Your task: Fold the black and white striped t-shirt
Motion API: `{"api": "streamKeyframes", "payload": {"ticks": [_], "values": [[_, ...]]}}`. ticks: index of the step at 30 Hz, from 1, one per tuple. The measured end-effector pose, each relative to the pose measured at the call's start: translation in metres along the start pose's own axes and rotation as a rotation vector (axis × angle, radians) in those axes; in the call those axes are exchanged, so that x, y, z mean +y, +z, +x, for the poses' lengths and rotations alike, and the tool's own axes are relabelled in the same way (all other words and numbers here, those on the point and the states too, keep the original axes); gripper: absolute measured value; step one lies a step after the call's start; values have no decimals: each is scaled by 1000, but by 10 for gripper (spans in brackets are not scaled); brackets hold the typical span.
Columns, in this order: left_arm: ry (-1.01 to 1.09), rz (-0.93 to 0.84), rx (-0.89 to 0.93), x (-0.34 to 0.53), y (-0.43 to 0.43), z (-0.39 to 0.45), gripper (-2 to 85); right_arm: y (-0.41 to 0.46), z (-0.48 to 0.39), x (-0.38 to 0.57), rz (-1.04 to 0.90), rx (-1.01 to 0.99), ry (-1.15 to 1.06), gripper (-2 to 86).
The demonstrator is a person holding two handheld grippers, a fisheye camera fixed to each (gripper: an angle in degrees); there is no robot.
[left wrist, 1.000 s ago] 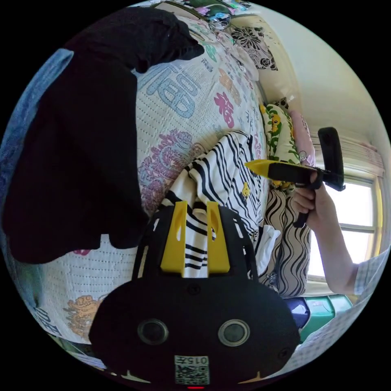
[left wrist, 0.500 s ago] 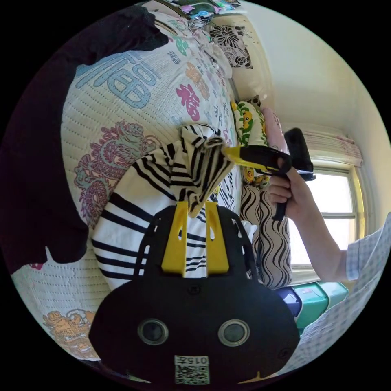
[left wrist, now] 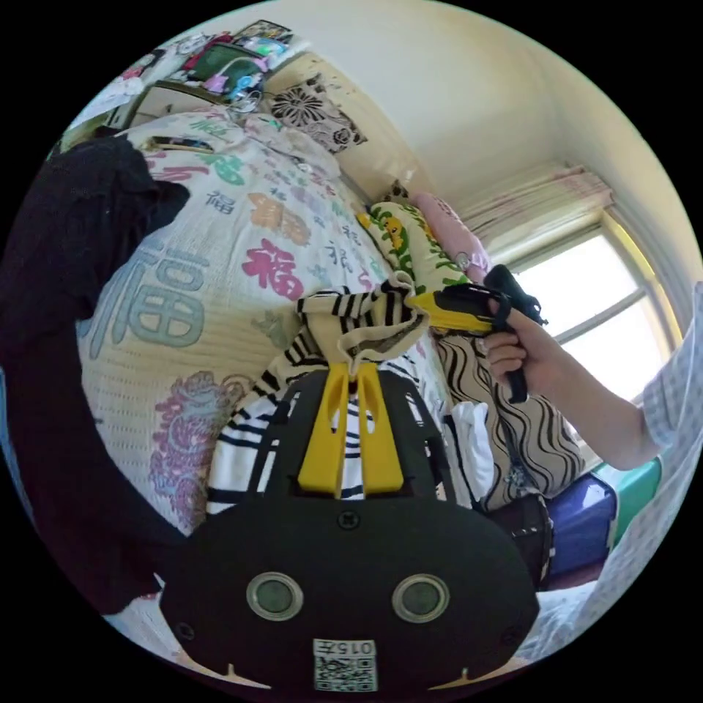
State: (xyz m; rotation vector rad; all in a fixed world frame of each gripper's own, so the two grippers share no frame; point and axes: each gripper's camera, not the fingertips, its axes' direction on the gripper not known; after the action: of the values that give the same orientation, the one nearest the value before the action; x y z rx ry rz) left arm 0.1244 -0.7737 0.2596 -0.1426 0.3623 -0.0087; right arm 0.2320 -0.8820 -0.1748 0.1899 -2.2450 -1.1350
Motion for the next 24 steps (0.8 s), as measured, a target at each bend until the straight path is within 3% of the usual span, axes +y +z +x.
{"api": "streamKeyframes", "payload": {"ticks": [2,7,11,13,17,24], "values": [[-7,29,65,-11,-9,-3,3,-5,-10,-8,56,-51,-35,8],[-102,234,-113,-42,-64,-28,0,16,-56,-54,103,-81,-195,19],[-296,50,-392,-43,-65,-67,22,68,-63,-87,-125,11,-190,45],[-365,-43,-381,-31,-60,-82,42,52,-62,-83,-105,32,-213,52],[-371,-34,-242,8,-76,-80,68,-10,-27,-47,-83,172,-205,69],[-269,-354,-164,98,-66,-39,59,-63,52,97,-234,149,-10,68]]}}
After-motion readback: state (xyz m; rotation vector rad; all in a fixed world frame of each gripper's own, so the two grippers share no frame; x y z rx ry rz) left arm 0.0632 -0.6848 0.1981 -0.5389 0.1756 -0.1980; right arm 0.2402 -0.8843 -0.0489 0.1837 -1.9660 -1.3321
